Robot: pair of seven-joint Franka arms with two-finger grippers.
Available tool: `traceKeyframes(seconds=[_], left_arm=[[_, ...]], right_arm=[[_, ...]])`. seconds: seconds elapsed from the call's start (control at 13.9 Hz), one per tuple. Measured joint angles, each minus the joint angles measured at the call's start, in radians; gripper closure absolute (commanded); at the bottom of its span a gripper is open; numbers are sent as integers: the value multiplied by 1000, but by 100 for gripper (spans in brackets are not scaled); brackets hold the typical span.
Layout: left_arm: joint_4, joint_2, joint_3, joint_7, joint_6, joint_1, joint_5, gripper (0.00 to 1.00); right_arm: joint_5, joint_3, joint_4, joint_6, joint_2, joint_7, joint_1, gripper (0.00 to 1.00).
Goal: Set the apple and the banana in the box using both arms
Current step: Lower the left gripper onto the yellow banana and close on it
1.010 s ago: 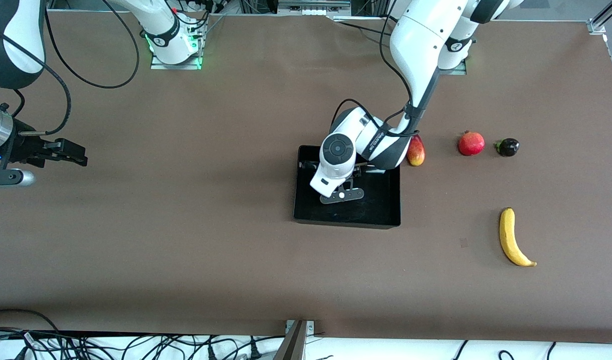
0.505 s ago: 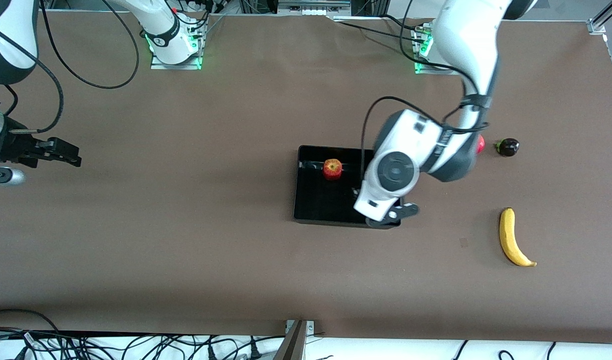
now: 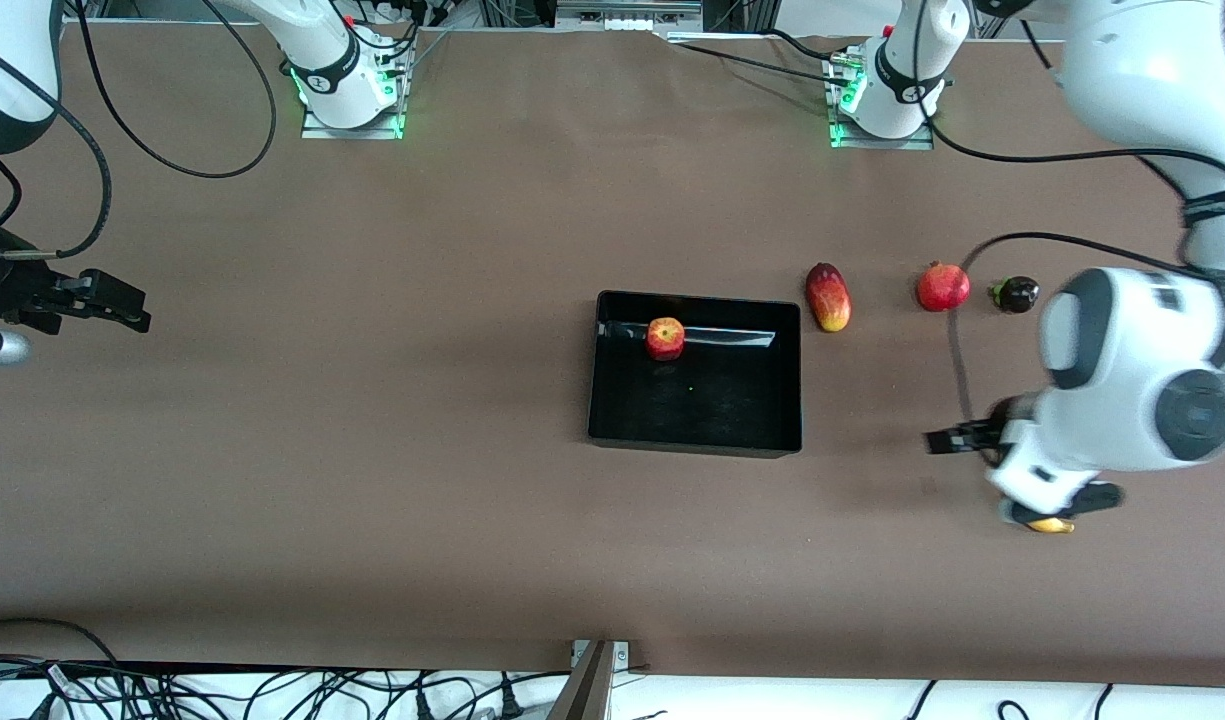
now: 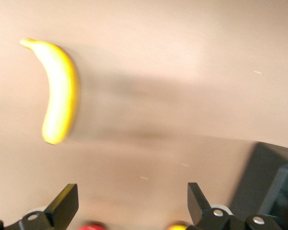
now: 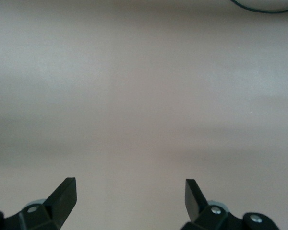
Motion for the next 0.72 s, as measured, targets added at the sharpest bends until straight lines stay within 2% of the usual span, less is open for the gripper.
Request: traceKeyframes(seconds=[0.22, 0.36, 0.58, 0.65, 0.72], left_arm=[[-44, 11, -2, 129, 118, 90, 26, 0], [-107, 36, -3, 185, 236, 109, 40, 0], [-135, 90, -8, 227, 321, 110, 65, 0], [-137, 106, -10, 231, 350, 110, 69, 0], [-144, 122, -10, 232, 393, 110, 70, 0]], right_arm=[[0, 0, 0, -44, 0, 0, 0, 0], [0, -1, 0, -65, 0, 0, 0, 0], [0, 6, 0, -81, -1, 0, -4, 0], [0, 35, 1, -94, -5, 0, -23, 0], [-5, 102, 1, -107, -15, 0, -75, 0]])
